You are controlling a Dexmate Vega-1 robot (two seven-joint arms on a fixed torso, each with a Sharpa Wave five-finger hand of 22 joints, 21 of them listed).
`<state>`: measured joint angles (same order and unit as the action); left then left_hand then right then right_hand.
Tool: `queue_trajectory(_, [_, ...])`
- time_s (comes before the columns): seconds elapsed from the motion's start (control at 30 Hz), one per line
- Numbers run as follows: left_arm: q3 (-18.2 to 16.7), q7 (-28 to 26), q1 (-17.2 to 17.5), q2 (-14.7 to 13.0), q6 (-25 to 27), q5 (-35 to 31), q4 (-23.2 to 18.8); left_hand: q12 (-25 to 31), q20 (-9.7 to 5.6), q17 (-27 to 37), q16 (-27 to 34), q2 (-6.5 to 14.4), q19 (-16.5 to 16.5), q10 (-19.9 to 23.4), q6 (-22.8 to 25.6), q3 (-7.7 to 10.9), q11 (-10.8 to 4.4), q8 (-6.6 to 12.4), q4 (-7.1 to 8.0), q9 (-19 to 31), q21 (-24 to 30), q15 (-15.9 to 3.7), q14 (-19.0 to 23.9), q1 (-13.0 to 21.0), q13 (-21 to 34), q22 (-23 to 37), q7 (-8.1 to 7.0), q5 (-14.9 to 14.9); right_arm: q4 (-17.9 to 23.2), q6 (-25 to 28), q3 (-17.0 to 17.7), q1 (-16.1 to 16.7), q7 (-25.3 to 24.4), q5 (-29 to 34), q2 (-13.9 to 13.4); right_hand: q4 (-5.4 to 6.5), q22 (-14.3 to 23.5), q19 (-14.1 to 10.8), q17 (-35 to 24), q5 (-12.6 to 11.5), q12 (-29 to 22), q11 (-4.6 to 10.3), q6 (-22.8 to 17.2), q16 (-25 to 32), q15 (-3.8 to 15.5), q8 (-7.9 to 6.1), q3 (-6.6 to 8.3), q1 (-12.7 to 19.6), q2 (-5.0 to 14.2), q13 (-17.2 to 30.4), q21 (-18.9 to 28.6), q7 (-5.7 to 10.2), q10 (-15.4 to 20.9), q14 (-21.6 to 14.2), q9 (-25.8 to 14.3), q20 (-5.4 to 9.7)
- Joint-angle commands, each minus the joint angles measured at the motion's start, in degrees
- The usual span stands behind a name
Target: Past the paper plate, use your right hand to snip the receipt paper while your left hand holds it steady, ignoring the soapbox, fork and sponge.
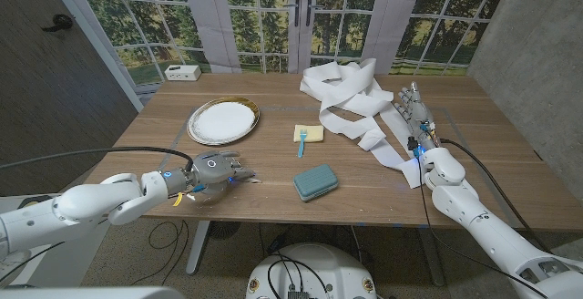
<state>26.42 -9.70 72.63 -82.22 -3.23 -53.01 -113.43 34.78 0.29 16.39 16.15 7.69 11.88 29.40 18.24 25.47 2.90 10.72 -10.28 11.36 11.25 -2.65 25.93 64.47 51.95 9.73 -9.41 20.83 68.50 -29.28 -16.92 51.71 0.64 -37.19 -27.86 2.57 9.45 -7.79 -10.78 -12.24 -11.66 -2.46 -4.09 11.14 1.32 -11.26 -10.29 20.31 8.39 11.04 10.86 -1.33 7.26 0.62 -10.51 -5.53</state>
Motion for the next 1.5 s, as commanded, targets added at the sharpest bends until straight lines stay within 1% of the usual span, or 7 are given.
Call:
queue_trajectory(0.03, [-0.42, -2.47, -0.12, 0.53, -0.33, 1.65, 0.03, 1.07, -0.09, 0.67, 0.59, 0.05, 0.67, 15.25, 0.31, -0.44, -15.01, 0.45, -0.12, 0.23, 0.25, -10.6, 0.8, 1.19, -14.26, 0.24, 0.15, 0.36, 0.95, 0.22, 0.16, 0.35, -0.48, -0.05, -0.1, 0.09, 0.33, -0.01, -0.17, 0.13, 0.14, 0.06, -0.25, 0.13, 0.09, 0.09, 0.25, 0.36, -0.06, 0.2, -0.05, 0.09, 0.31, 0.03, -0.25, -0.25])
queue_trajectory(0.27, [-2.22, -6.83, 0.42, 1.15, 0.33, 4.61, -0.67, 2.25, -0.21, 1.39, 0.83, -0.22, 1.06, 15.25, 0.52, -0.95, -14.92, 0.42, -0.17, 0.24, 0.33, -10.67, 0.96, 2.22, -13.33, 0.26, 0.34, 0.54, 1.68, 0.21, 0.3, 0.77, -0.76, 0.06, -0.37, 0.1, 0.33, -0.01, -0.17, 0.16, 0.16, 0.16, -0.26, 0.16, 0.06, 0.09, 0.3, 0.36, -0.08, 0.2, -0.04, 0.11, 0.27, -0.02, -0.25, -0.24])
queue_trajectory(0.47, [-4.51, -12.3, 1.07, 2.1, 1.1, 6.7, -1.06, 3.26, -0.72, 2.16, 1.21, -0.31, 1.57, 15.54, 1.19, -1.34, -14.64, 0.51, -0.14, 0.24, 0.43, -10.78, 1.64, 3.41, -13.0, 0.27, 0.31, 0.8, 2.29, 0.32, 0.28, 0.92, -0.74, 0.19, -0.58, 0.11, 0.33, -0.01, -0.18, 0.18, 0.14, 0.11, -0.23, 0.16, 0.08, 0.1, 0.34, 0.36, -0.09, 0.2, -0.04, 0.1, 0.31, -0.01, -0.25, -0.21])
queue_trajectory(0.53, [-5.53, -13.61, 1.47, 2.47, 1.56, 8.16, -1.32, 3.47, -0.82, 2.39, 1.34, -0.35, 1.71, 15.69, 1.53, -1.46, -14.47, 0.58, -0.11, 0.25, 0.45, -10.8, 1.92, 3.78, -13.16, 0.27, 0.66, 0.9, 2.56, 0.45, 0.31, 1.01, -0.94, 0.16, -0.56, 0.12, 0.33, -0.02, -0.18, 0.18, 0.13, 0.02, -0.24, 0.14, 0.08, 0.1, 0.35, 0.36, -0.09, 0.2, -0.04, 0.1, 0.33, 0.02, -0.25, -0.23])
queue_trajectory(0.77, [-9.06, -17.26, 2.31, 4.66, 1.74, 12.4, -2.69, 4.44, -1.48, 3.88, 2.95, -0.87, 2.38, 16.94, 3.01, -2.43, -14.21, 0.68, -0.02, 0.23, 0.5, -10.91, 5.5, 5.41, -14.6, 0.26, 1.59, 1.28, 2.71, 0.23, 0.27, 1.05, -0.64, 0.3, -0.69, 0.15, 0.33, -0.01, -0.18, 0.21, 0.13, 0.05, -0.24, 0.15, 0.08, 0.1, 0.4, 0.34, -0.1, 0.2, -0.04, 0.13, 0.36, 0.01, -0.25, -0.21])
queue_trajectory(1.03, [-11.61, -18.88, 3.05, 6.57, 0.5, 13.0, -3.58, 4.75, -1.64, 4.31, 3.08, -1.26, 2.58, 17.26, 2.99, -2.9, -14.18, 0.51, 0.03, 0.23, 0.5, -10.91, 5.87, 5.83, -15.1, 0.27, 1.69, 1.38, 3.24, 0.16, 0.49, 1.33, -0.61, 0.24, -0.98, 0.14, 0.33, 0.0, -0.18, 0.23, 0.16, 0.07, -0.25, 0.16, 0.12, 0.09, 0.46, 0.36, -0.14, 0.2, -0.04, 0.13, 0.29, -0.01, -0.25, -0.25])
queue_trajectory(1.5, [-16.0, -18.77, 5.37, 10.88, -1.87, 15.94, -4.43, 4.95, -1.52, 4.72, 2.69, -1.35, 2.48, 17.16, 2.65, -3.32, -14.19, 0.25, 0.2, 0.27, 0.39, -10.9, 5.35, 6.35, -15.78, 0.31, 1.77, 1.51, 4.17, -0.05, 0.8, 1.94, -0.83, 0.03, -1.03, 0.18, 0.33, -0.02, -0.19, 0.27, 0.15, 0.07, -0.26, 0.16, 0.14, 0.09, 0.57, 0.35, -0.17, 0.2, -0.02, 0.15, 0.31, -0.02, -0.25, -0.24])
